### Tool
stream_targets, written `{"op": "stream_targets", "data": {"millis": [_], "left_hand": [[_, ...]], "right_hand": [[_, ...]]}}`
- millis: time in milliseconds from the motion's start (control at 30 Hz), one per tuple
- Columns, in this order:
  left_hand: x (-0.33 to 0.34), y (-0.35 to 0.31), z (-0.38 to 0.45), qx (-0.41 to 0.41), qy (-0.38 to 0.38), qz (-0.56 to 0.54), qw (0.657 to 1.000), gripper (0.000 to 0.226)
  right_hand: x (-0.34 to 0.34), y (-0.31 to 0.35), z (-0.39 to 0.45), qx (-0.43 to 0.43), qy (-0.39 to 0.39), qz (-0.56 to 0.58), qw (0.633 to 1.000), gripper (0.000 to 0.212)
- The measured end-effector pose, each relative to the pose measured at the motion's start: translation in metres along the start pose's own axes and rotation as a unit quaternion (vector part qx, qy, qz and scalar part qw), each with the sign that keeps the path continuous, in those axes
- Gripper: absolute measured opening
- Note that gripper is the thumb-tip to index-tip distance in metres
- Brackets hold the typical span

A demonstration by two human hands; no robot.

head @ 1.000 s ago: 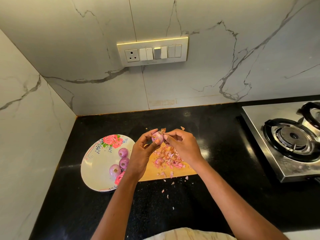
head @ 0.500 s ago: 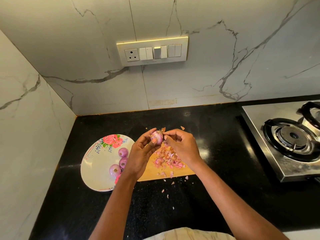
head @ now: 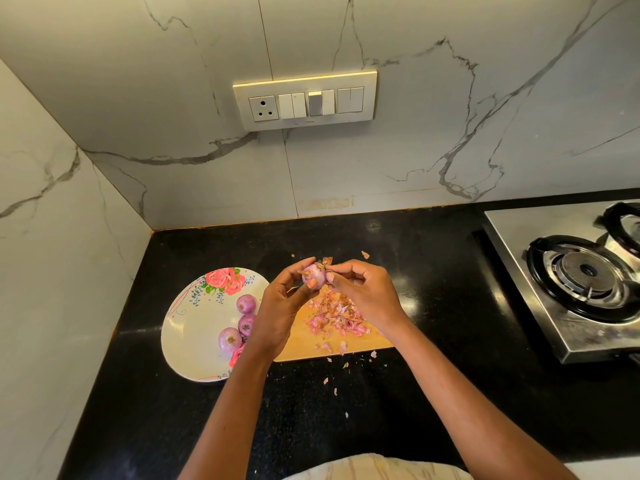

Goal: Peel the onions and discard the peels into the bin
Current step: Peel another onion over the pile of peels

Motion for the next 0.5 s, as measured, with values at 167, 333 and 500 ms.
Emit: {"op": "stream_targets", "data": {"millis": [167,333,500], "left_hand": [[0.001,0.002,-0.002,-0.012,0.001,-0.018,1.000,0.042],[0.004,0.004,-0.003,-0.022,0.006,-0.061,0.998,0.038],[0.002,0.006,-0.003,-0.045,-0.009,-0.136,0.990,0.039]], "right_hand": [[-0.001,-0.003,0.000,-0.001,-0.009,-0.012,1.000,0.016],[-0.003,-0.004,0.001,-0.004,-0.030,-0.040,0.999,0.014],[-0.013,-0.012,0.004,0.013,-0.050,-0.100,0.994,0.013]]}}
Point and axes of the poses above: each hand's wrist, its own z-axis towards the middle knuckle, its own x-axis out of the palm, y = z × x, the point moved 9 cm from there along z, towards the middle knuckle, and after that the axes turned 2 degrees about x, right-handed, at the moved point
